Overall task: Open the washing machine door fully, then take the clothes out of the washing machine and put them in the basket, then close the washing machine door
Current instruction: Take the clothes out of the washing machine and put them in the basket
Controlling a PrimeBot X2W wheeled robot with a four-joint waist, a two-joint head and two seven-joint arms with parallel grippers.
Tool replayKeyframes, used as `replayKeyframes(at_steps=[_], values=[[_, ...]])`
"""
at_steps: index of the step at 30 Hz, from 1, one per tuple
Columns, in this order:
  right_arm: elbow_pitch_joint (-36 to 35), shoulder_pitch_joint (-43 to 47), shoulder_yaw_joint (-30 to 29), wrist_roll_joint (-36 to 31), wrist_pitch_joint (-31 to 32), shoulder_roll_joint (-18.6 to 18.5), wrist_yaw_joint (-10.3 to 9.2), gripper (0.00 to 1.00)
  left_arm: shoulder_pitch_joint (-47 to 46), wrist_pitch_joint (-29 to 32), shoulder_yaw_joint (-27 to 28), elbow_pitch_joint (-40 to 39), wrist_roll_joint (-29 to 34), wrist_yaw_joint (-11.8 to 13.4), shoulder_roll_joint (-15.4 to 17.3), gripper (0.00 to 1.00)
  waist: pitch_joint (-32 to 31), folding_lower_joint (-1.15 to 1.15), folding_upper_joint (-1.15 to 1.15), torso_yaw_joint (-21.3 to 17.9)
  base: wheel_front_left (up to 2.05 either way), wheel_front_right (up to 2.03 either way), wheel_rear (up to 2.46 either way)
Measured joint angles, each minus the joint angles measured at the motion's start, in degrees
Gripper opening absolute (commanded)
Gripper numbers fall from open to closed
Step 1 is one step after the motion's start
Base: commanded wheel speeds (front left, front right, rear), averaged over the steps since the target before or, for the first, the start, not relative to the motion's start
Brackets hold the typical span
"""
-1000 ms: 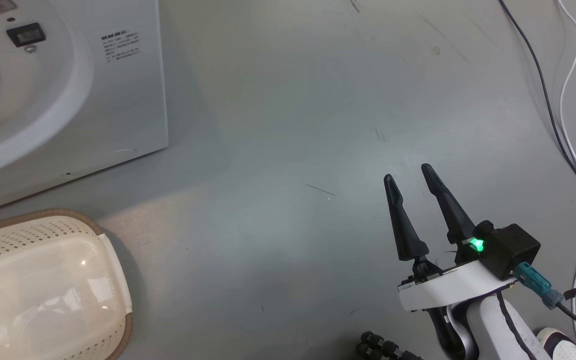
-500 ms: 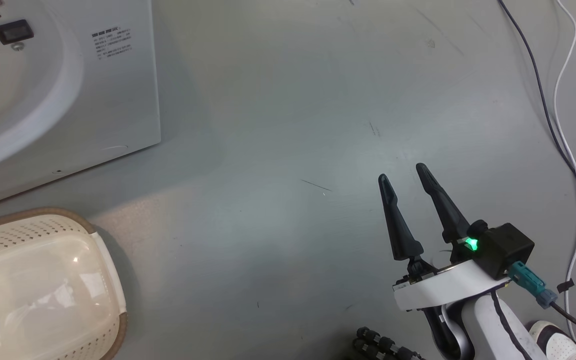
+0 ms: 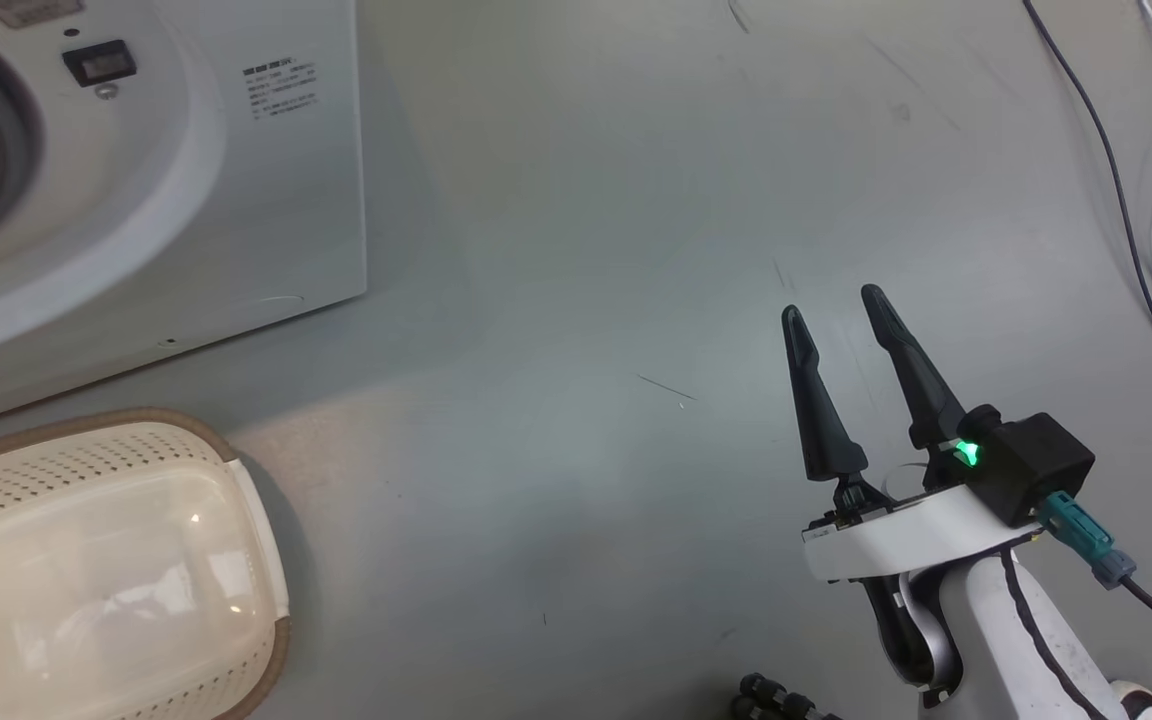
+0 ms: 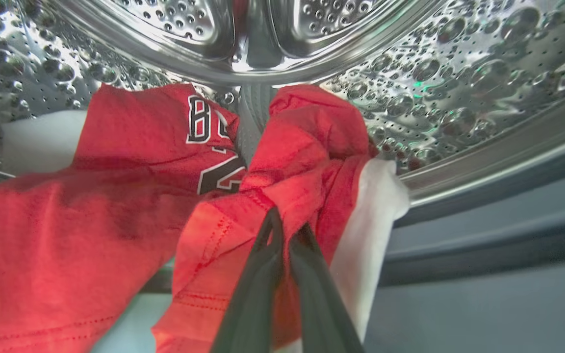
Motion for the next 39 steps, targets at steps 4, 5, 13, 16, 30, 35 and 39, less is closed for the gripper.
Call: replayKeyframes(at_steps=[4, 5, 13, 16, 30, 35, 39], values=[[0.54, -0.25, -0.64, -0.21, 0.00, -0.01, 0.00, 1.00, 0.19, -3.20, -0.62, 0.58, 0.09, -1.41, -1.03, 0.00, -1.58, 0.00, 0.00, 1.08, 0.00, 0.00, 0.00], [0.77, -0.25, -0.86, -0.44, -0.01, -0.01, 0.00, 1.00, 0.35, -3.97, -0.87, 0.69, 0.37, -1.70, -1.40, 0.00, -2.01, 0.00, 0.00, 1.37, 0.00, 0.00, 0.00], [2.53, -0.19, -2.66, -0.92, -0.01, -0.04, 0.15, 1.00, 4.42, -9.05, -2.23, 2.96, 0.52, -3.79, -4.04, 0.00, -6.16, 0.00, 0.00, 4.13, 0.00, 0.00, 0.00], [3.09, -0.09, -3.26, -0.94, 0.00, -0.05, 0.23, 1.00, 5.71, -10.67, -2.78, 3.50, 0.54, -4.45, -5.03, 0.00, -7.90, 0.00, 0.00, 5.38, 0.00, 0.00, 0.00], [5.09, 2.63, -5.37, -1.31, -0.01, -0.66, 1.19, 1.00, 12.67, -20.37, -7.84, 3.05, 3.48, -6.95, -8.91, 0.00, -15.79, 0.00, 0.00, 11.81, 0.00, 0.00, 0.00], [5.66, 4.19, -5.82, -1.30, 0.00, -0.64, 1.67, 1.00, 15.21, -23.02, -8.89, 2.24, 4.15, -7.13, -9.51, 0.00, -18.62, 0.00, 0.00, 14.02, 0.00, 0.00, 0.00], [6.01, 5.57, -6.46, -1.29, -0.01, -0.63, 1.74, 1.00, 16.63, -23.72, -9.70, 0.40, 4.58, -7.38, -9.88, 0.00, -20.77, 0.00, 0.00, 15.72, 0.00, 0.00, 0.00]])
